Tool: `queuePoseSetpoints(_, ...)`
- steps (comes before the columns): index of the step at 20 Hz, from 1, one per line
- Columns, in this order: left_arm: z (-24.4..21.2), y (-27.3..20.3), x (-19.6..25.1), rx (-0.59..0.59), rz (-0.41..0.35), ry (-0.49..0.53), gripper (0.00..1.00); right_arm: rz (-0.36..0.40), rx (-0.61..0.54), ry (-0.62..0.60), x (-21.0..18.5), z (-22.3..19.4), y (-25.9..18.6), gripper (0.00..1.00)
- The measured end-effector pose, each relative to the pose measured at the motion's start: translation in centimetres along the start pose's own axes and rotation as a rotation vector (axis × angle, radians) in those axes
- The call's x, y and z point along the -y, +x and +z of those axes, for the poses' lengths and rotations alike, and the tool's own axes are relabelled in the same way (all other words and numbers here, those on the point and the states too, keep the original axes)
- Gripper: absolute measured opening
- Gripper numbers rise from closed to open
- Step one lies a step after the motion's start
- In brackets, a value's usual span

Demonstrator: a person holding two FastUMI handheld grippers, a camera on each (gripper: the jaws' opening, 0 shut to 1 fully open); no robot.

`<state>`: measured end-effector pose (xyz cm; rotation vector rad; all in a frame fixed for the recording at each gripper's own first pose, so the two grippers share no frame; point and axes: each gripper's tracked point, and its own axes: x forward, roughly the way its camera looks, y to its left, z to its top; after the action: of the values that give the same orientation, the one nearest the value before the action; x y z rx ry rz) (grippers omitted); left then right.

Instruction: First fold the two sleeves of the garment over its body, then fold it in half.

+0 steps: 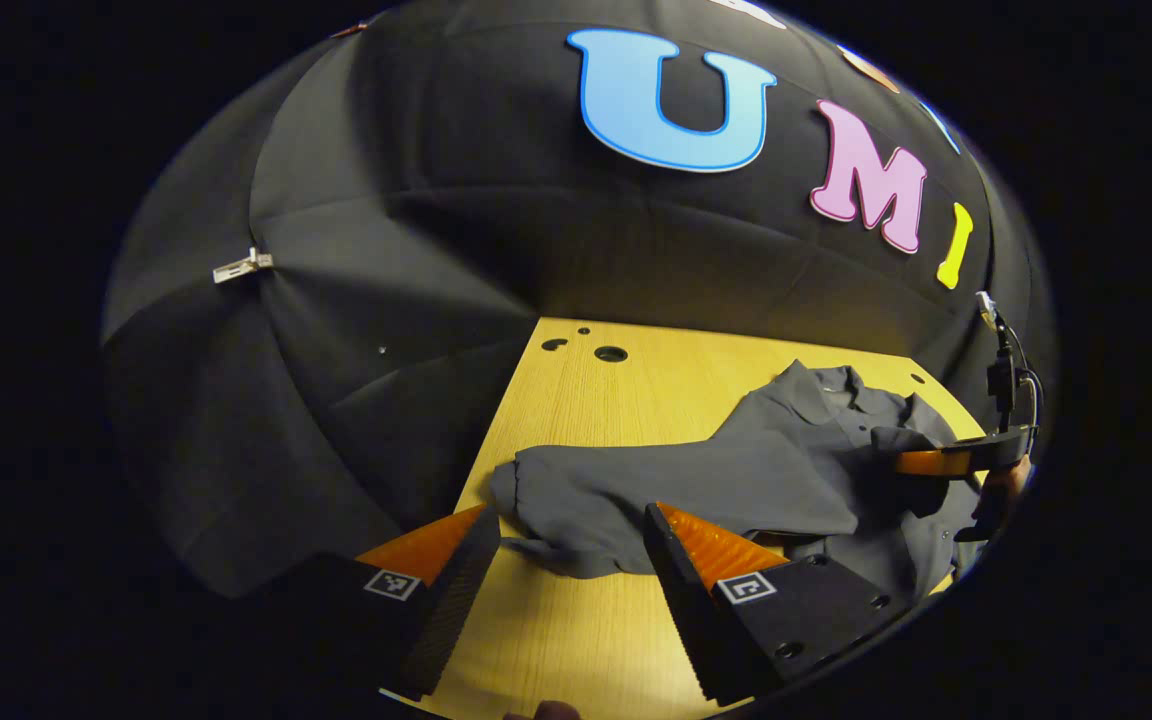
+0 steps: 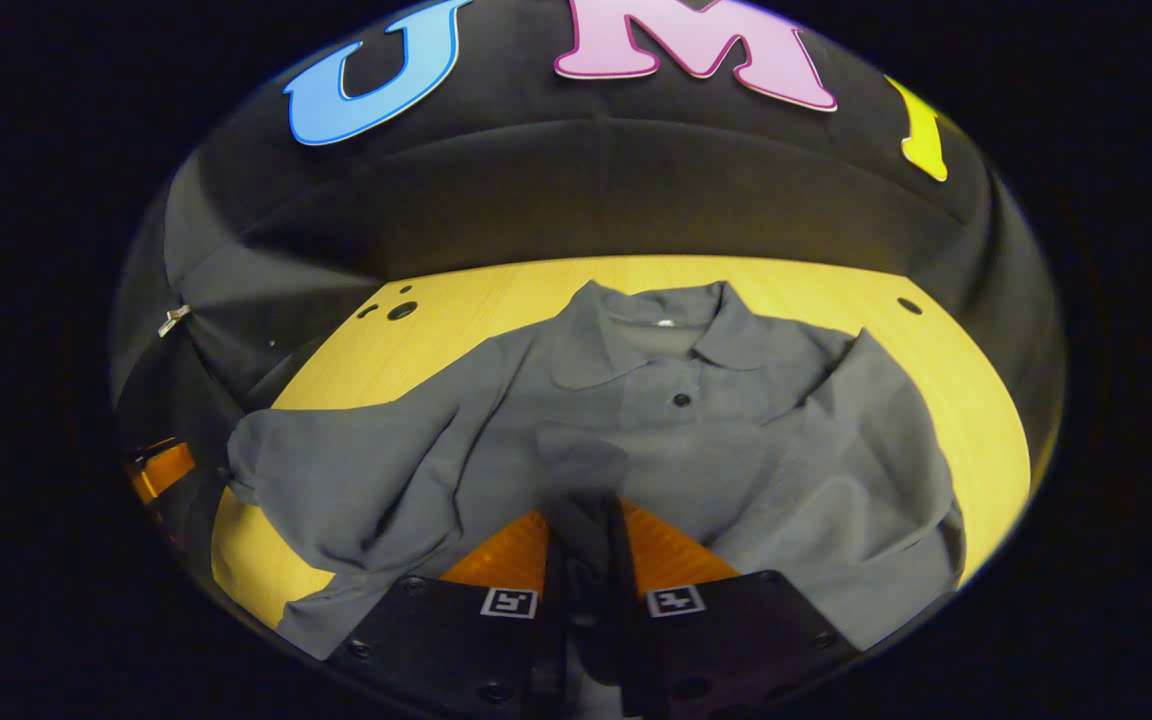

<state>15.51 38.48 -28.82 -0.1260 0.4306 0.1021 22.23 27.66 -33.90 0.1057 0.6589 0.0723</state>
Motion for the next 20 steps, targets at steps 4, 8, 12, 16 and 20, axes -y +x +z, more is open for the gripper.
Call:
queuePoseSetpoints(4, -0.8, 3.0, -1.2, -0.035, 0.006, 0.001, 0.92, 0.055, -0.022, 0.011, -2.0, -1.0, -1.1, 0.50)
queuePoseSetpoints(8, -1.6, 4.6, -1.7, -0.070, 0.009, 0.000, 0.92, 0.156, -0.027, 0.061, -4.9, -0.8, -3.5, 0.57)
queuePoseSetpoints(12, -2.0, 6.0, -0.8, -0.091, -0.024, 0.011, 0.92, 0.169, 0.021, 0.076, -4.3, 1.2, -7.4, 0.61)
queuePoseSetpoints(16, -3.3, 7.7, -1.7, -0.136, 0.010, 0.005, 0.92, 0.112, 0.081, 0.074, -0.7, 3.1, -10.5, 0.61)
queuePoseSetpoints(20, -4.3, 8.8, -1.4, -0.176, -0.001, 0.013, 0.93, 0.051, 0.106, 0.077, 2.4, 3.4, -12.5, 0.61)
